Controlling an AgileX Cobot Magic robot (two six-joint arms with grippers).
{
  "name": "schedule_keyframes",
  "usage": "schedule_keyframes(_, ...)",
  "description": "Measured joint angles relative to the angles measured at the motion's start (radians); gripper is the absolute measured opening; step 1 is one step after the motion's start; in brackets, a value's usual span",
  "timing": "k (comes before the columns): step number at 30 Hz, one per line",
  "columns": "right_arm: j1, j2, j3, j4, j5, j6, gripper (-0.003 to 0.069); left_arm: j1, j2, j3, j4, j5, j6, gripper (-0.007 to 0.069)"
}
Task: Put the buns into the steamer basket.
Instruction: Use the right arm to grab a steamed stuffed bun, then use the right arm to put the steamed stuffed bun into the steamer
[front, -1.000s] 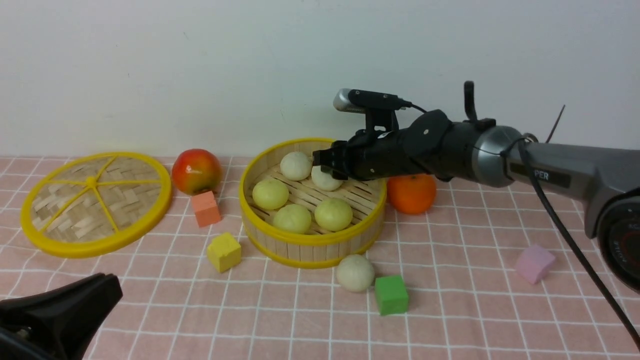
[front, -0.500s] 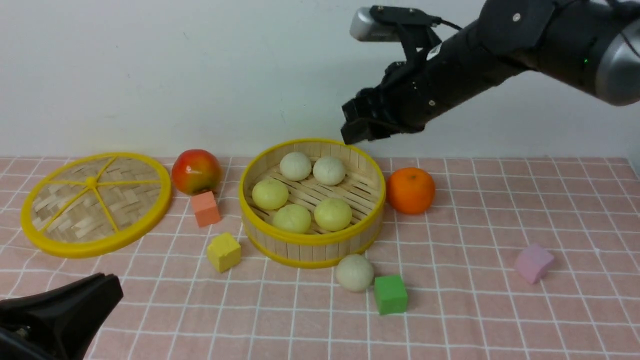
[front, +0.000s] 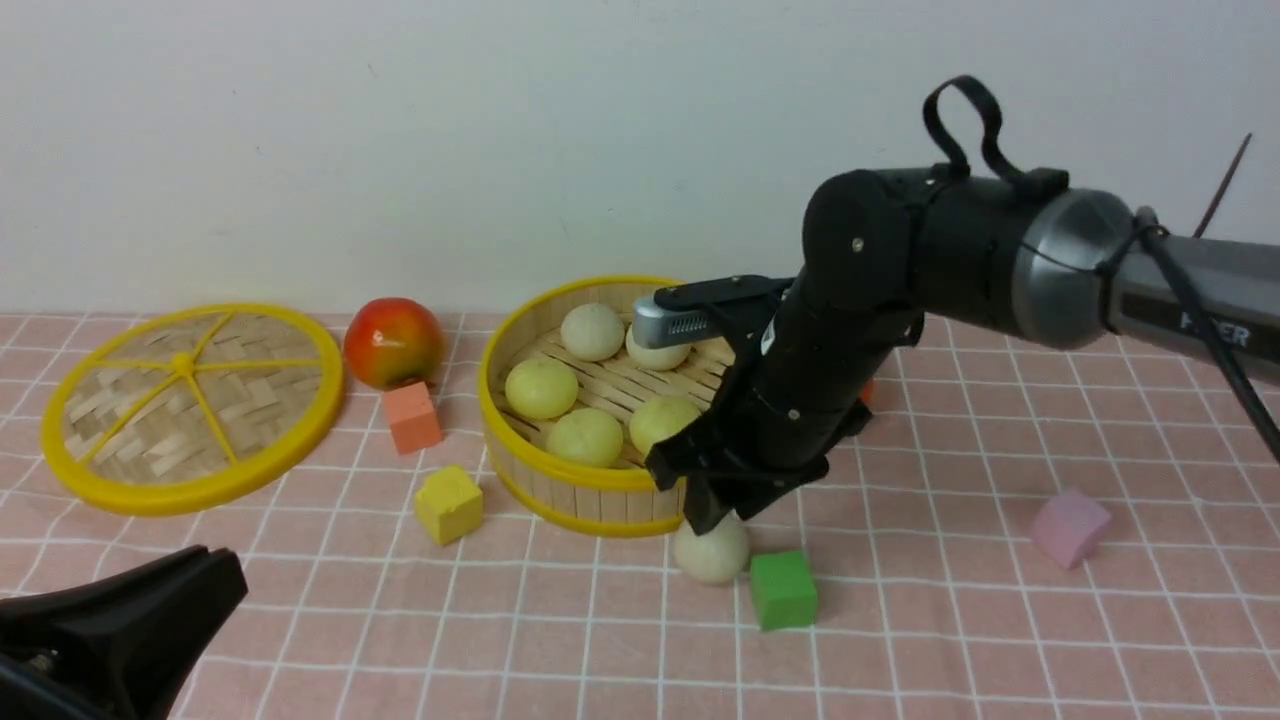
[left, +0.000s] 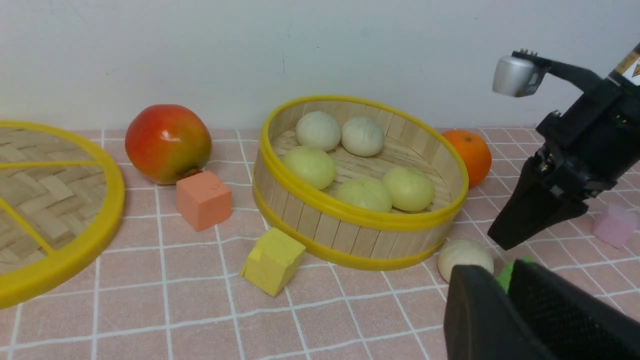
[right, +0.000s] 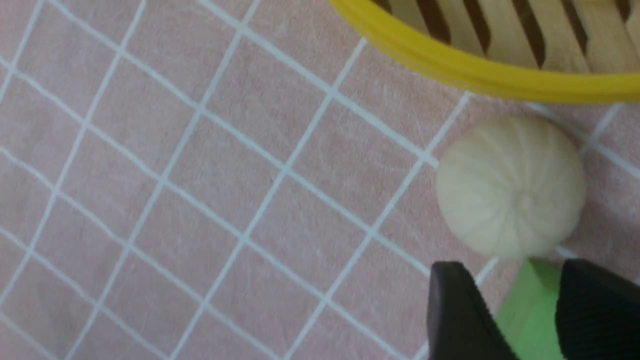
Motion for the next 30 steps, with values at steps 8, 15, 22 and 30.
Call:
schedule_keyframes(8, -0.002, 0.067, 0.001, 0.008, -0.125, 0.003, 0.0329, 0.000, 0.000, 0.000, 0.000, 0.000, 0.000, 0.0120)
schedule_keyframes(15, -0.002, 0.081, 0.001, 0.001, -0.135, 0.003, 0.0329, 0.000, 0.000, 0.000, 0.000, 0.000, 0.000, 0.0127)
schedule_keyframes(22, -0.002, 0.081, 0.001, -0.001, -0.093, 0.003, 0.0221, 0.000, 0.000, 0.000, 0.000, 0.000, 0.000, 0.0134)
schedule_keyframes(30, -0.002, 0.040, 0.003, -0.002, -0.062, -0.032, 0.0006, 0.000, 0.000, 0.000, 0.000, 0.000, 0.000, 0.0141)
